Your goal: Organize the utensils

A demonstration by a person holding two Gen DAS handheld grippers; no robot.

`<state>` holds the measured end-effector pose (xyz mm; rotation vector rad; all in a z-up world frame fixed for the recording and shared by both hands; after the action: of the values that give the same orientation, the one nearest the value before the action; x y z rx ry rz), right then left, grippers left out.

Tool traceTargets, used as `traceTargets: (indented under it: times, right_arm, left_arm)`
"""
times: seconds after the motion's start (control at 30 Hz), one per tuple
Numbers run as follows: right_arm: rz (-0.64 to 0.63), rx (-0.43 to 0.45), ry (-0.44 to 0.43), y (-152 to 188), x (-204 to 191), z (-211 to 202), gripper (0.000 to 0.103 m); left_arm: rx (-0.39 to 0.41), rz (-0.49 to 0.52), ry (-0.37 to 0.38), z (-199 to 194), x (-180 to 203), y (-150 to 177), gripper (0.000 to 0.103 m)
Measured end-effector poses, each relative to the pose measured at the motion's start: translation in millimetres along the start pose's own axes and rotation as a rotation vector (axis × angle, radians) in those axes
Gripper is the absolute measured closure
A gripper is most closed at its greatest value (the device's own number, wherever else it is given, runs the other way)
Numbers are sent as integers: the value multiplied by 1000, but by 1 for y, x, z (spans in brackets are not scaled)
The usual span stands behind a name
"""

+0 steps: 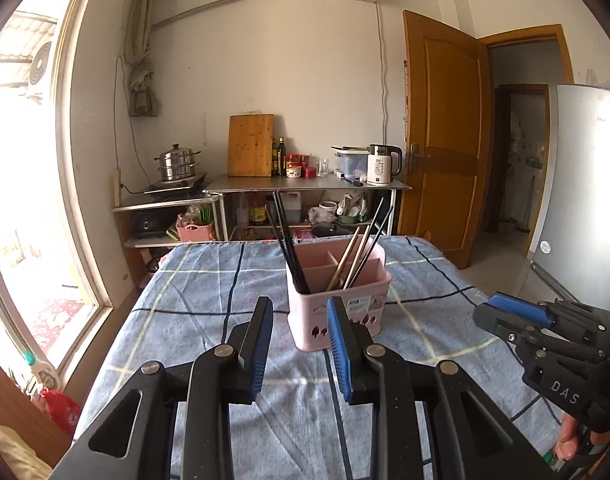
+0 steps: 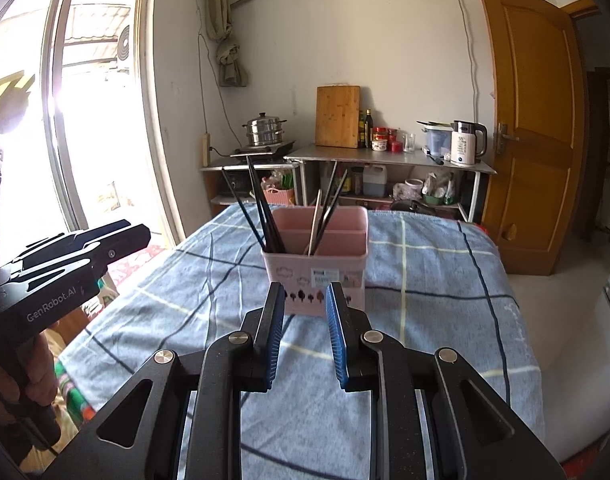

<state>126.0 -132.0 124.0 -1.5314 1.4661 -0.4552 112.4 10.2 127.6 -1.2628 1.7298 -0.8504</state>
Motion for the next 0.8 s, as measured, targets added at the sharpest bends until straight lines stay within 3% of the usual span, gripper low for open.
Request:
traceTargets:
  times: [0.43,0.8]
  right_arm:
    - [0,-33,18,48,7,-10,80]
    - [15,-40,19,72,11,-13,80]
  left_arm:
    - [1,-4,15,-13,20,53,75]
    - [1,-30,36,-15,25,78,76]
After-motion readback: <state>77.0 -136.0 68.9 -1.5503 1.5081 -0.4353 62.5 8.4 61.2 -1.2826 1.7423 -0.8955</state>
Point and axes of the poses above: each gripper's, at about its wrist camera, not at the fingertips, and z roughly the way its jaws point, x to its right, y to its underside, the point moved 4 cm from there along z, roughly the way its jaws point, and after that the axes turned 14 degrees about z, right-handed, at the moved point
